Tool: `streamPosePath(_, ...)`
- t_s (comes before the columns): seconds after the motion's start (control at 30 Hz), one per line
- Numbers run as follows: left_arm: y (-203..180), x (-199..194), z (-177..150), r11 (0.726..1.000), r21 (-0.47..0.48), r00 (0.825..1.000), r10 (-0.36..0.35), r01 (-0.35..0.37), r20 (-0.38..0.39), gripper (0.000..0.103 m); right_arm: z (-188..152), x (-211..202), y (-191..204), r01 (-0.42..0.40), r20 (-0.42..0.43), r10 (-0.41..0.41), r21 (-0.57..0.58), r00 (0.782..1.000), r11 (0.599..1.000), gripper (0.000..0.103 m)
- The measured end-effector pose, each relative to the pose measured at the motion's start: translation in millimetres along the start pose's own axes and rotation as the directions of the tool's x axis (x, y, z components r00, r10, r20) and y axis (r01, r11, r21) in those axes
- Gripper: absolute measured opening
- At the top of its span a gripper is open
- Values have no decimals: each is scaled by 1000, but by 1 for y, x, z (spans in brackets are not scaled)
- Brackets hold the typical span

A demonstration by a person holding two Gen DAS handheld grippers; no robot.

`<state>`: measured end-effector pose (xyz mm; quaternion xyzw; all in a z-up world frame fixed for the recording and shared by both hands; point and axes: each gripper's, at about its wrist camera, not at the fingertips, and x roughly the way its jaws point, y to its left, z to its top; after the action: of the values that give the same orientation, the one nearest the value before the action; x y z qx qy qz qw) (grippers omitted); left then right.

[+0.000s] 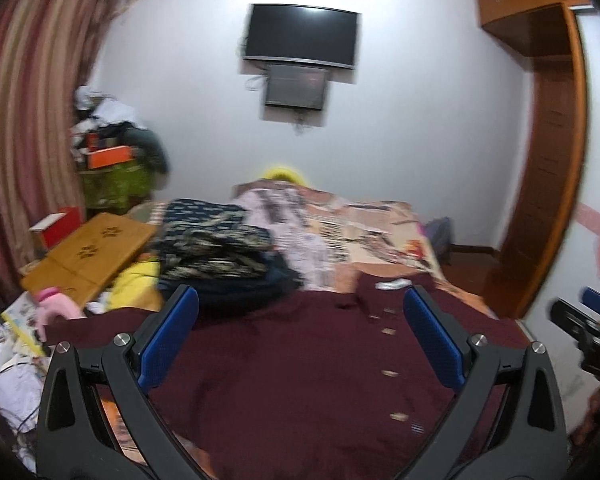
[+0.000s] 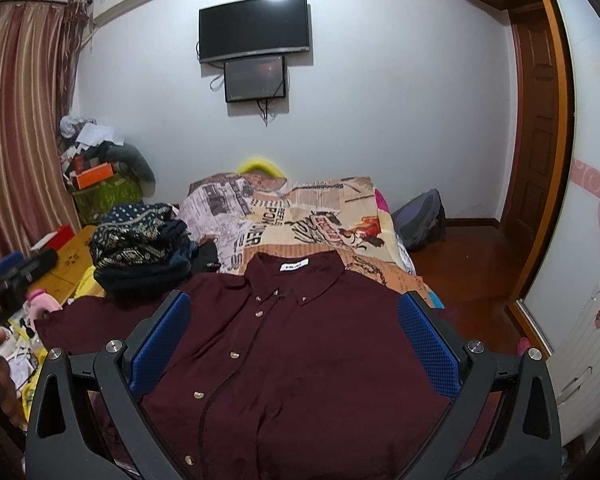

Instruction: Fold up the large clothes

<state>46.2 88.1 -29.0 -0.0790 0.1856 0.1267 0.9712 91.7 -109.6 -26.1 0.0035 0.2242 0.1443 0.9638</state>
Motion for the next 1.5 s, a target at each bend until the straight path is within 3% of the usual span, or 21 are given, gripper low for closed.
streamPosePath(0.2,77,25,2,978,-120,986,169,-170,-16,103,-2,24,-1,5,-58,-5,-5,998,1000,103)
streamPosePath(0.3,123,39,-5,946,-181,963,260,-268,-65,103,-2,39,-1,15,-88,-15,-9,996,1000,103)
streamPosePath(0.4,171,54,-21,900,-218,925,355,-377,-135,103,-4,51,-2,25,-118,-26,-8,993,1000,102)
streamPosePath(0.53,227,80,-51,844,-251,873,413,-473,-258,103,-4,66,-5,34,-153,-34,-2,988,999,102)
streamPosePath(0.63,272,101,-77,808,-297,844,400,-508,-356,103,-4,75,-4,40,-170,-40,-5,985,999,102)
streamPosePath(0.7,298,110,-94,786,-343,836,370,-514,-406,99,-4,80,-3,44,-179,-45,-12,983,999,102)
streamPosePath(0.8,338,122,-124,729,-443,824,296,-521,-483,88,-4,87,-2,47,-192,-50,-18,980,999,102)
streamPosePath(0.93,373,132,-155,665,-544,830,221,-512,-512,84,-4,98,2,50,-212,-53,-19,976,999,102)
streamPosePath(1.03,389,141,-170,632,-597,838,164,-494,-520,80,-5,106,5,46,-229,-50,-22,972,999,102)
streamPosePath(1.17,407,156,-187,580,-684,863,66,-442,-501,74,-4,111,10,46,-236,-54,-36,970,998,102)
streamPosePath(1.27,413,166,-193,546,-706,858,49,-452,-512,62,-3,112,13,46,-236,-54,-40,970,998,102)
streamPosePath(1.4,414,173,-192,557,-684,847,70,-471,-526,41,-3,111,13,47,-238,-55,-42,970,998,102)
streamPosePath(1.47,410,177,-185,595,-651,840,78,-472,-537,23,-3,111,12,47,-241,-55,-41,969,998,103)
streamPosePath(1.5,407,178,-181,618,-626,834,89,-475,-545,20,-3,110,12,47,-242,-55,-40,969,998,103)
